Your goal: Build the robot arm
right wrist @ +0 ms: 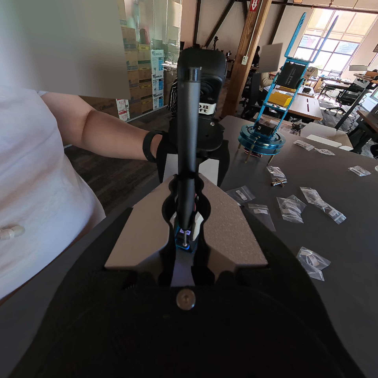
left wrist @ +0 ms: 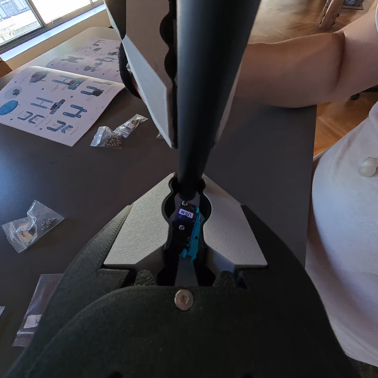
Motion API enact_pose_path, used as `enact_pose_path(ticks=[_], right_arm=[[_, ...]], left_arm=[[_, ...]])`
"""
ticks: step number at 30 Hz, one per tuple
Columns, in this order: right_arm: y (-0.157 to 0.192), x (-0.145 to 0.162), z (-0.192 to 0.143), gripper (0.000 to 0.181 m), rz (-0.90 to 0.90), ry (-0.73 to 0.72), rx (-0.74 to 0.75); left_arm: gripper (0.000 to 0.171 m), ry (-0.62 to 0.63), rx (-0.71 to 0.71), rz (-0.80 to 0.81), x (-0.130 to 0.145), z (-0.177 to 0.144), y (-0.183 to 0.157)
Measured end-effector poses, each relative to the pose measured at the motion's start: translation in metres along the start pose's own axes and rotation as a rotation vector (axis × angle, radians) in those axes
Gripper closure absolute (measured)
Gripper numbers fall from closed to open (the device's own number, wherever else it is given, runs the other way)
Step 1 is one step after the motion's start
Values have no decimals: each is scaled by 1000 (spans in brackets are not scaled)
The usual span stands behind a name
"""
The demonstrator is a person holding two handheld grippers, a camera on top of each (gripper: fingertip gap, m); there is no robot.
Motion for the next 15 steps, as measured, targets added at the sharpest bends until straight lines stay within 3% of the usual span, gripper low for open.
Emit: enact_pose_path(ticks=[15], right_arm=[[0, -1, -1, 166, -1, -2, 4]], left_arm=[[153, 7, -18, 11, 0, -3, 0]])
Point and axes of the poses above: each gripper's, where its closed fingertips meet, z out along the fingers, x out of its underside, y = z × x across the jaws, the point moved 4 cm from there along -z, back along the fingers, and after that the axes turned 2 degrees about -x, right-handed, at the moved point
